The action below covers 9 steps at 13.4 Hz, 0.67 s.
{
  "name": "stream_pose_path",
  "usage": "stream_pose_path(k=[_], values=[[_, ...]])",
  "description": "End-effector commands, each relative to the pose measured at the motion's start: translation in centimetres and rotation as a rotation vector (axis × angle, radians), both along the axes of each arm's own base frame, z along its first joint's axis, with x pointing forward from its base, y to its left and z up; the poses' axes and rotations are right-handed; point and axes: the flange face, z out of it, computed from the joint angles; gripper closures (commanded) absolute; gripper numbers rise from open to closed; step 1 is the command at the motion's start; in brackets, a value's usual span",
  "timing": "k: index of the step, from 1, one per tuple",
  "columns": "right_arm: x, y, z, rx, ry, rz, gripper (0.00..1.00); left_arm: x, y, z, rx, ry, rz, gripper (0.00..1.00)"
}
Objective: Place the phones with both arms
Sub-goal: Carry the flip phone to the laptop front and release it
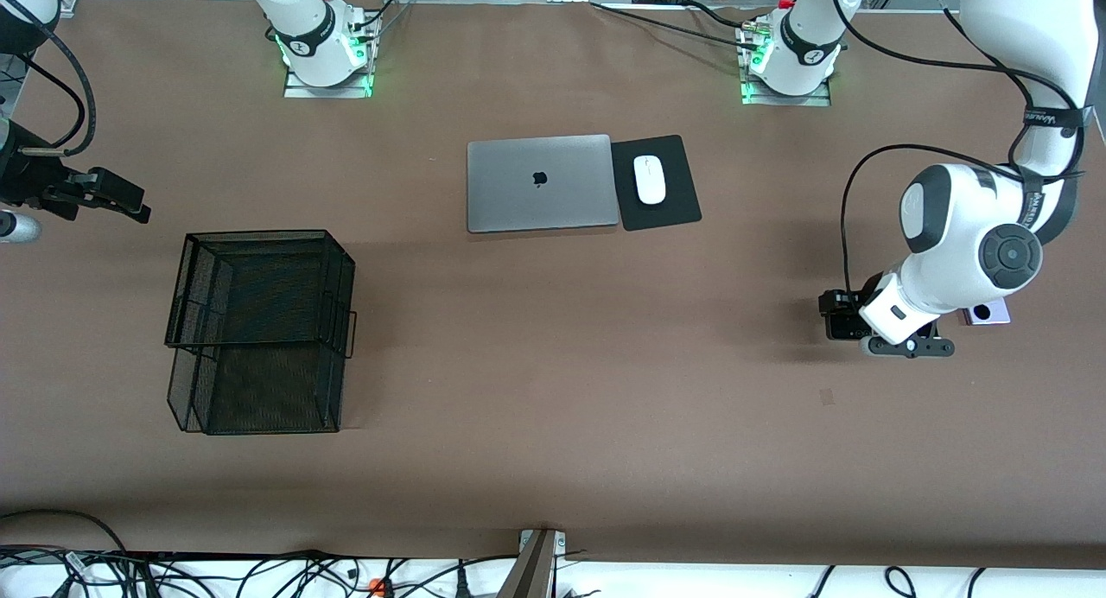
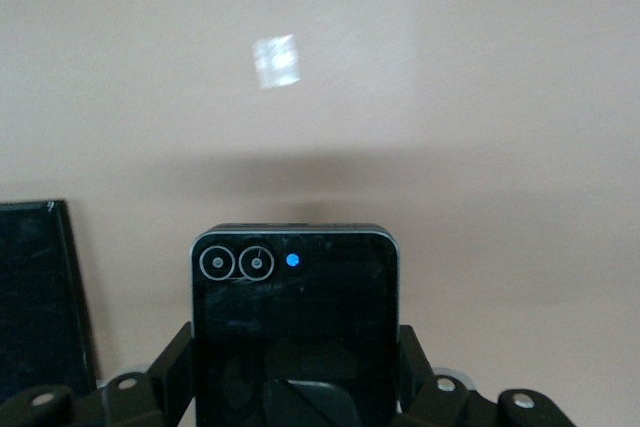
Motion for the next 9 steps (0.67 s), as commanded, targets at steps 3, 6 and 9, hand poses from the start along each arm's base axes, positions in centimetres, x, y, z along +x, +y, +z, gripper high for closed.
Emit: stream_pose_path(k=[3,6,9], values=[[-0.2,0.0,0.6,-0.002,0.002,0.001,0.00,1.2,-13.1,4.1,-0.026,-0.024,-0.125,0.67],[-0.2,0.0,0.5,-0.002,0.003,0.000,0.00,0.5,-23.3,2.5,-0.031,-0.030,-0.171,0.69],[-0.2,0.0,0.4,-0.002,0.005,0.003,0.00,-1.6,-32.3,-1.1,-0.026,-0.019,-0.130,0.69]])
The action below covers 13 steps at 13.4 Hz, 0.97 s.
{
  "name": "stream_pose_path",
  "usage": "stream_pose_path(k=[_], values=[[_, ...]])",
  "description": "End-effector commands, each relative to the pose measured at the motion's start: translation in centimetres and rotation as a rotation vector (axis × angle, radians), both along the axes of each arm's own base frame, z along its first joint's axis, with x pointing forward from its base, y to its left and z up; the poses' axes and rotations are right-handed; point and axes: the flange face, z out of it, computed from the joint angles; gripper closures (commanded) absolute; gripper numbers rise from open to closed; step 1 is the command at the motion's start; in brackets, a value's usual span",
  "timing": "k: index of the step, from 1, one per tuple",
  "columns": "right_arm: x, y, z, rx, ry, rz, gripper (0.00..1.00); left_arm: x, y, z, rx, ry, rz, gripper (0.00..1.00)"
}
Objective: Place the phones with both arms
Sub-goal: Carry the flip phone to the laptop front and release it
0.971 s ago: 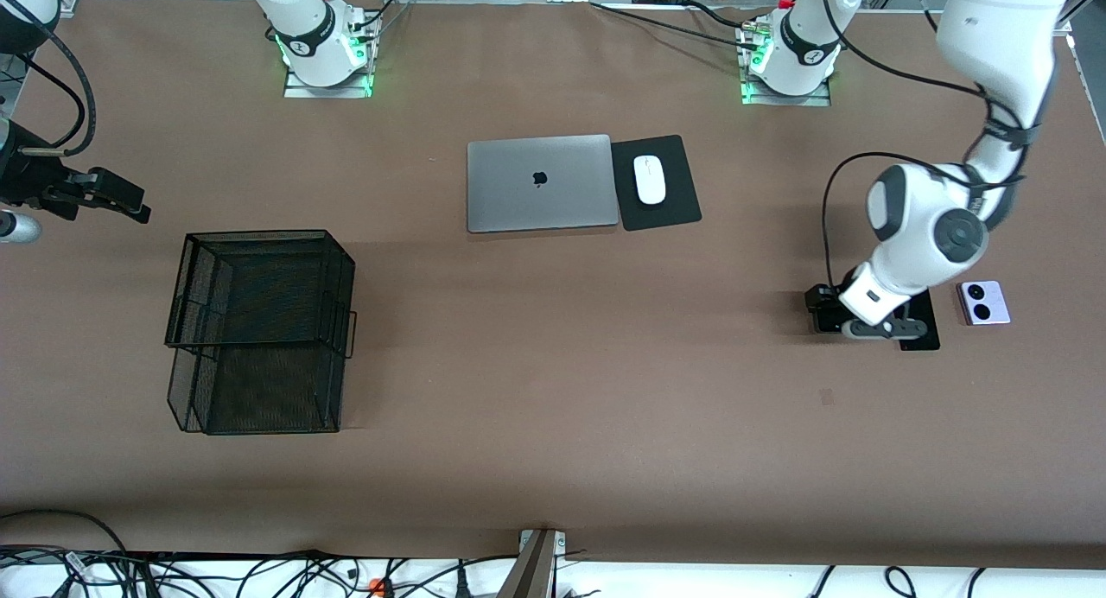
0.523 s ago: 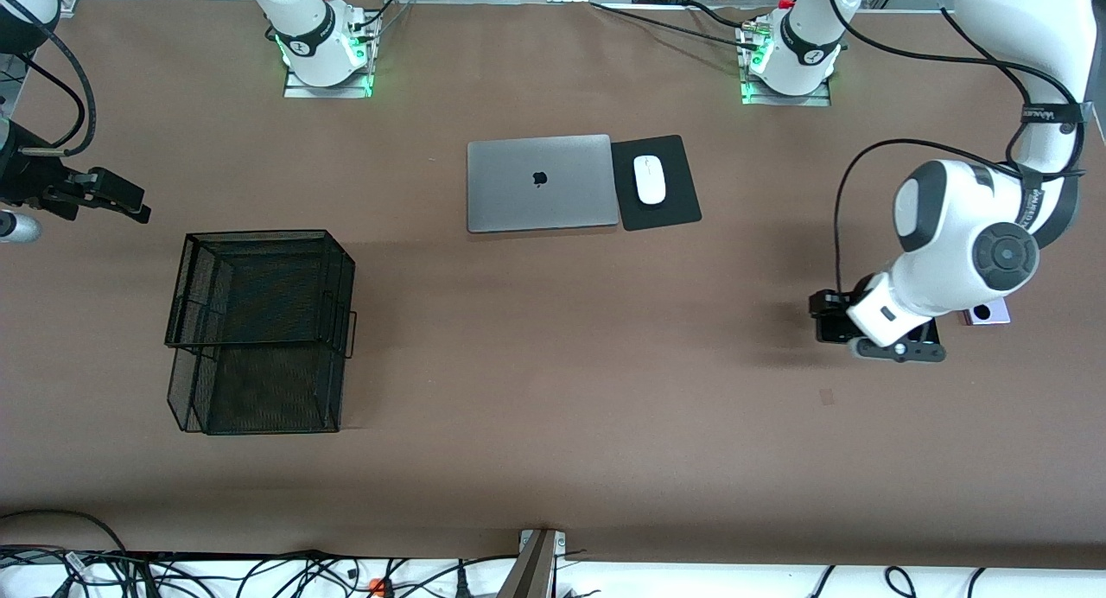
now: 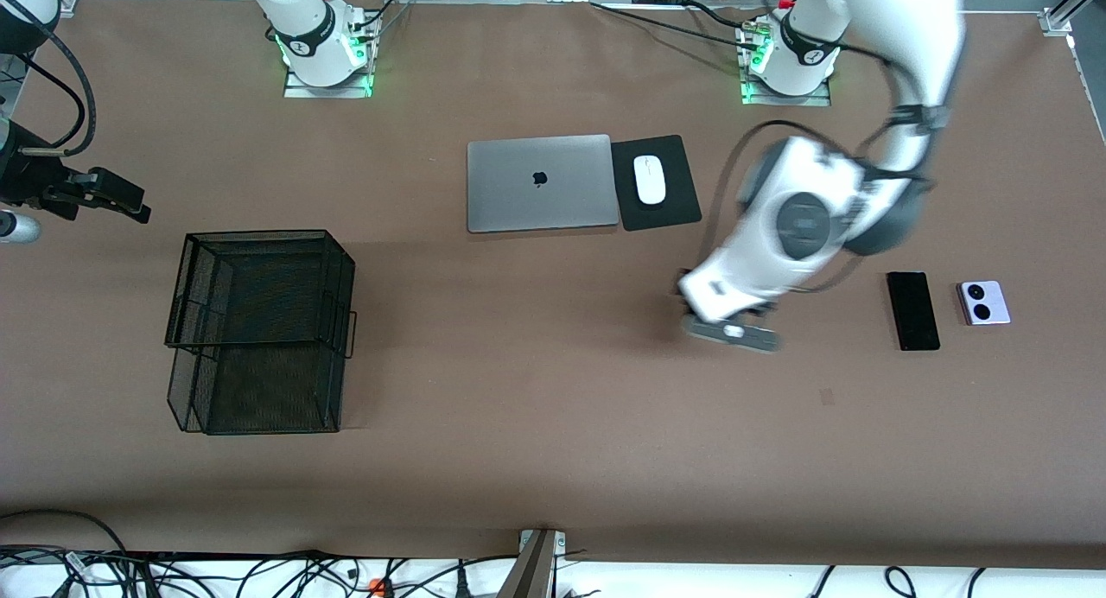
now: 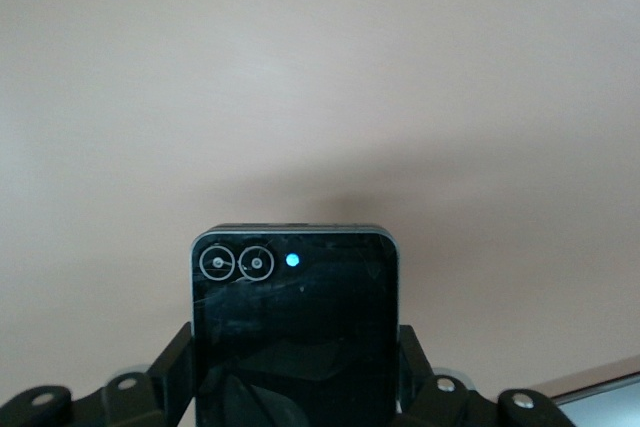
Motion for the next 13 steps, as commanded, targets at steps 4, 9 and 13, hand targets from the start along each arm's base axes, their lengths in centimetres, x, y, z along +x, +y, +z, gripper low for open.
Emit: stream_pose_path(k=[4,9,13], values=[[-0.1,0.1,0.3,-0.002,0.008,0.003,0.00,-2.0,-12.4,-7.2,-0.092,-0.099,0.140,0.66],[-0.1,0.0,0.4,-0.002,0.005,0.004,0.00,-5.1,-16.4,-13.5,-0.105,-0.110,0.172,0.61],[-0.1,0.0,0.4,-0.002,0.005,0.003,0.00,-5.1,-16.5,-15.1,-0.127,-0.134,0.174,0.29]])
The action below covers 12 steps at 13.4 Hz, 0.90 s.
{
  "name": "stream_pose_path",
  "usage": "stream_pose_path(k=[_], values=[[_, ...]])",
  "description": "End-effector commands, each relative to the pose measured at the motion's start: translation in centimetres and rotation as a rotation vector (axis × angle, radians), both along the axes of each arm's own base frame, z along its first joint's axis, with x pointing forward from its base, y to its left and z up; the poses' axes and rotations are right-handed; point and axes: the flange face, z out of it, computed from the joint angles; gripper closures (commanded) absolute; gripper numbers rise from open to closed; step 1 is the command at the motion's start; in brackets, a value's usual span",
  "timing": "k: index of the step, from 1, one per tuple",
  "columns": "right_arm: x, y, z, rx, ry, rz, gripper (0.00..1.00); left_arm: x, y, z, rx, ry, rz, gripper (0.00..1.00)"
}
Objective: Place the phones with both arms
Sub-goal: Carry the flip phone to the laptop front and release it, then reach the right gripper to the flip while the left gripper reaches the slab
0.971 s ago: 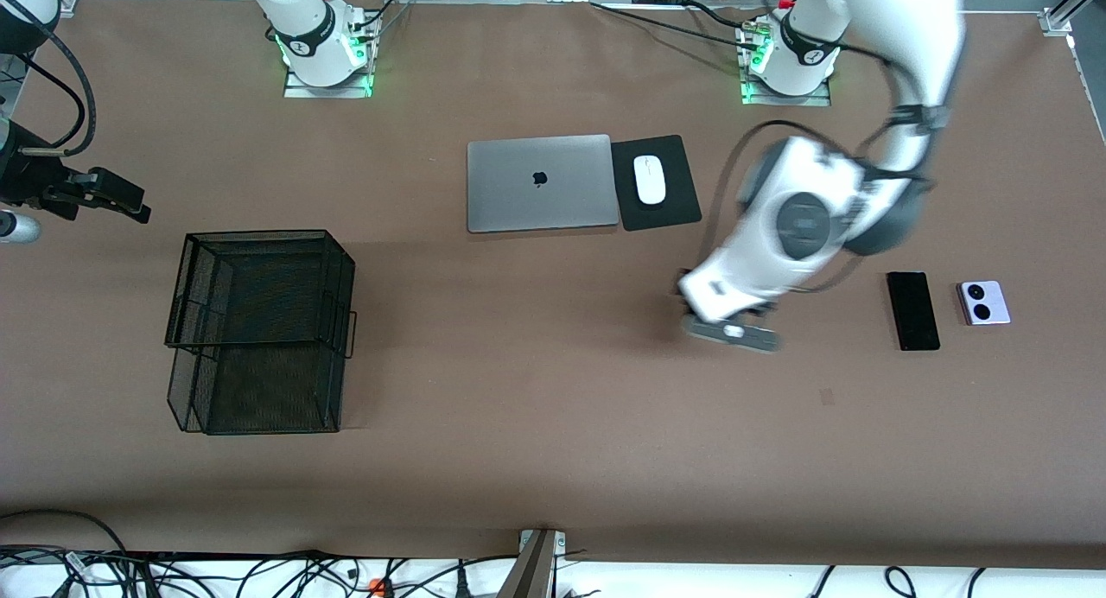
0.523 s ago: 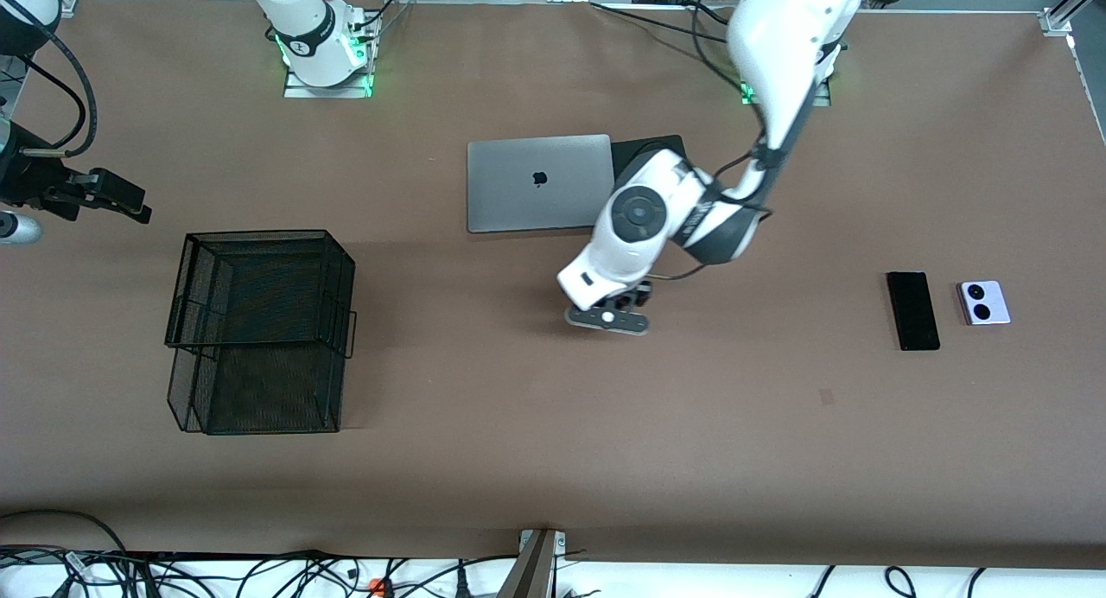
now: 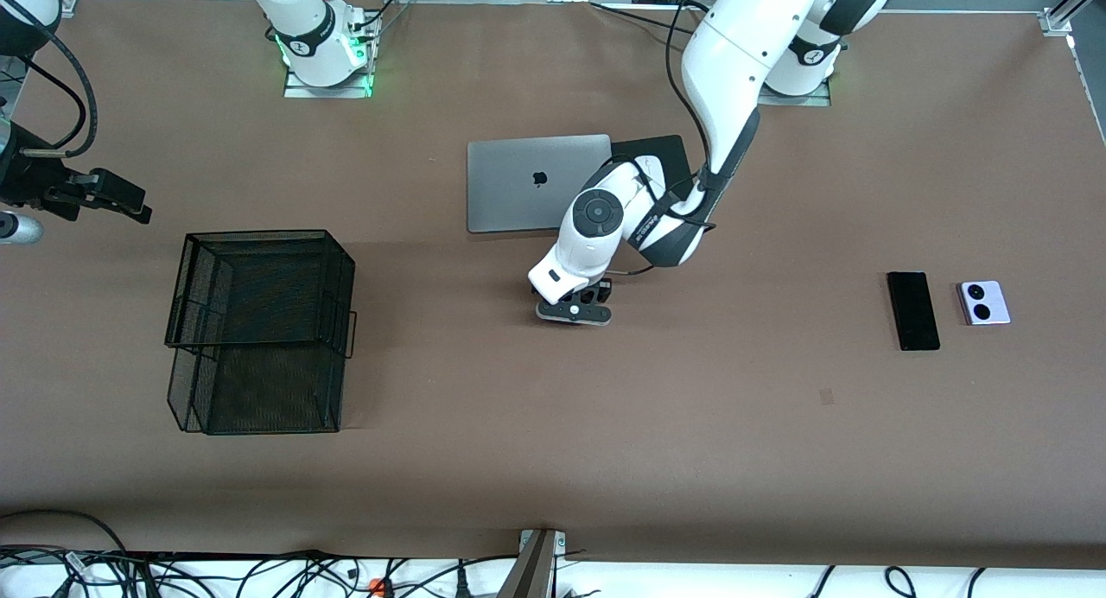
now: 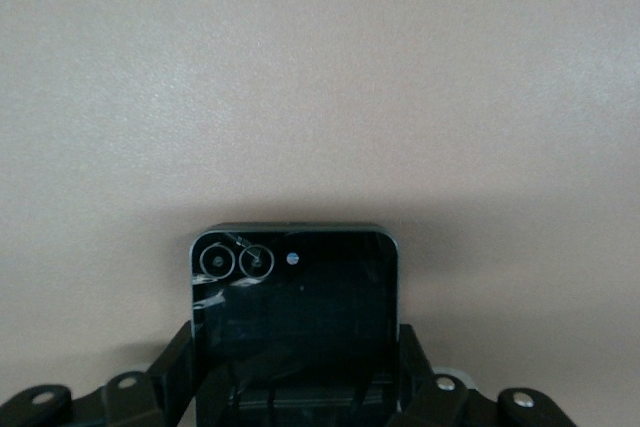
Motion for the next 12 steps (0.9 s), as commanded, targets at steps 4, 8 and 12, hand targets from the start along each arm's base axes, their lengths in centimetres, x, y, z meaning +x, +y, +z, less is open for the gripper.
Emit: stream_pose_path(k=[4,8,12], values=[[-0.2,0.0,0.5,-0.002,0.003,0.000,0.00,2.0,1.1,2.9,-0.005,-0.022,0.037,0.00],[0.1,0.6,0.0,-0.002,0.011,0.010,0.00,4.5,6.0,11.2,0.072,0.059,0.083,0.00],[1.0,2.9,-1.6,0.010,0.024,0.048,0.00,6.1,15.7,16.4,0.215,0.239,0.184,0.00]])
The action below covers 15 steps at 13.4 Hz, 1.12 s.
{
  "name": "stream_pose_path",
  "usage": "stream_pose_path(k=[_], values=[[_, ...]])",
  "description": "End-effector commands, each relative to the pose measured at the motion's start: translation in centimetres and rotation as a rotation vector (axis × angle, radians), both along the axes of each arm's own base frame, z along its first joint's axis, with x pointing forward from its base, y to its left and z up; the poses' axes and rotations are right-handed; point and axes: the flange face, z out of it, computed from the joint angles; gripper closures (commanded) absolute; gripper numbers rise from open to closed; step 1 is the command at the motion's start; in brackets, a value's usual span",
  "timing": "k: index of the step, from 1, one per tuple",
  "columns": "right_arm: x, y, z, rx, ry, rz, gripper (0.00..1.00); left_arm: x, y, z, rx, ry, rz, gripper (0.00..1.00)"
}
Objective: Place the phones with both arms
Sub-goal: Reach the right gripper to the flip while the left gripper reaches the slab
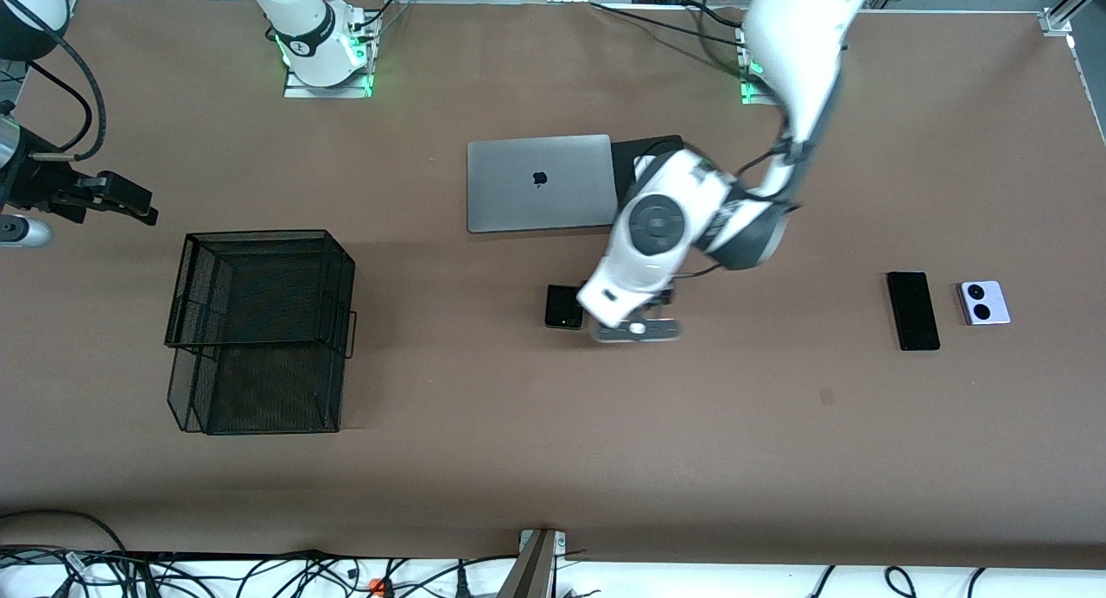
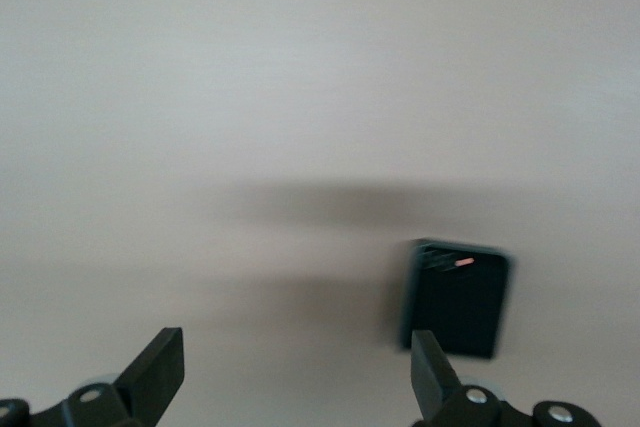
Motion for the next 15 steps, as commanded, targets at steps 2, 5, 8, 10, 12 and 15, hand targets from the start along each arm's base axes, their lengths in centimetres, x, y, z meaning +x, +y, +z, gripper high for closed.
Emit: stream_pose_path(k=[2,5,8,10,12,15], values=[[1.1,5.2,-1.2,0.026,-0.009,0.063,0.00,0.4,11.0,0.9,0.257,0.188,0.060,0.00],[1.3,15.0,-2.6,0.021,-0.034,0.033,0.00,1.2,17.6,2.0,0.364,0.250,0.115,0.00],[1.3,24.1,-4.8,0.017,-0.023,-0.025,0.00,2.6,24.9,3.0,0.326,0.303,0.007,0.00],[1.3,31.2,-6.1,0.013,-0.033,-0.077,0.00,3.3,30.1,4.0,0.275,0.310,-0.039,0.00],[1.5,37.8,-8.2,0.022,-0.058,-0.074,0.00,3.9,35.4,5.1,0.221,0.277,-0.052,0.00],[0.6,45.1,-12.8,0.039,-0.115,-0.082,0.00,2.7,42.0,3.8,0.165,0.217,-0.112,0.00]])
